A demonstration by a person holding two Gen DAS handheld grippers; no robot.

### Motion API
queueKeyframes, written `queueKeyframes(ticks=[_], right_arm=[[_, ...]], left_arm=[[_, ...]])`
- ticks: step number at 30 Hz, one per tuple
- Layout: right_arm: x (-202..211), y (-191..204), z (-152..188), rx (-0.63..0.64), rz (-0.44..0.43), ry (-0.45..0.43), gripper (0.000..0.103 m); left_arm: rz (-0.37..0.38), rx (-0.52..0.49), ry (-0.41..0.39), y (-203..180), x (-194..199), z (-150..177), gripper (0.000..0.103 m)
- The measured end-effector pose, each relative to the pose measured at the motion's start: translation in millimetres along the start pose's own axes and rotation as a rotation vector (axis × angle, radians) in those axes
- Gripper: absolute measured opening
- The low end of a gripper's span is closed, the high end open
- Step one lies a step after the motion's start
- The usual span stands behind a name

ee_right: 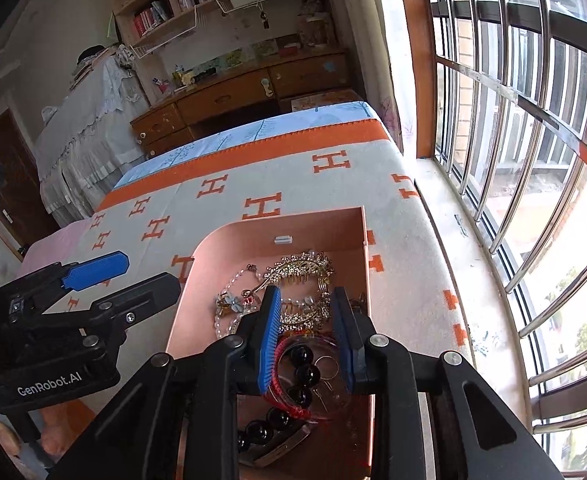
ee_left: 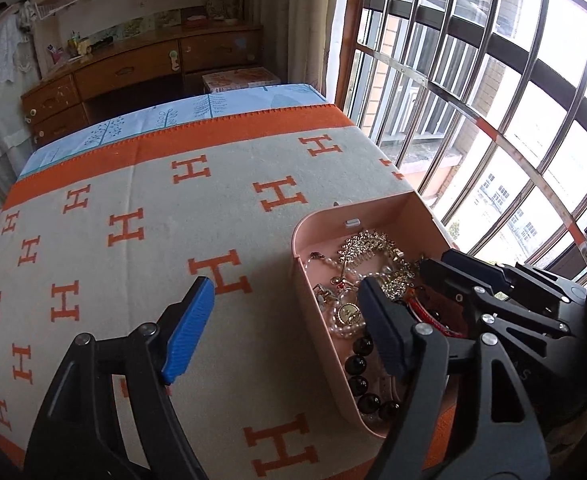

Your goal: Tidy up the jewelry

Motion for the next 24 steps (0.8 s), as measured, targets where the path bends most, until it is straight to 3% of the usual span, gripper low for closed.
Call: queueKeyframes(ticks=[11, 18, 23, 24], right_arm=[[15, 43, 29, 0.014, -0.051, 0.018, 0.030], [36, 92, 38, 0.088, -0.072, 0.005, 0.034], [66, 122, 34, 0.112, -0.078, -0.043, 0.063], [73, 128, 32, 0.114, -0.083, -0.054, 0.063]], left_arm=[[-0.131, 0.073, -0.014, 45, 33, 30, 0.072], [-0.230, 0.056, -0.035, 71, 72, 55, 0.072], [-0.305, 0.082, -0.068, 95, 105, 65, 0.072], [-0.328, 0.091, -0.081, 101, 112, 65, 0.073]])
Point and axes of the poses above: each gripper's, at about its wrist camera, not at the fingertips, and x roughly against the way its jaws point, y to its left, z to its underside, the point moved 7 cm from there along -x, roughly the way its jaws point, and after that the axes turned 14 degrees about -z, right-handed, at the moved point
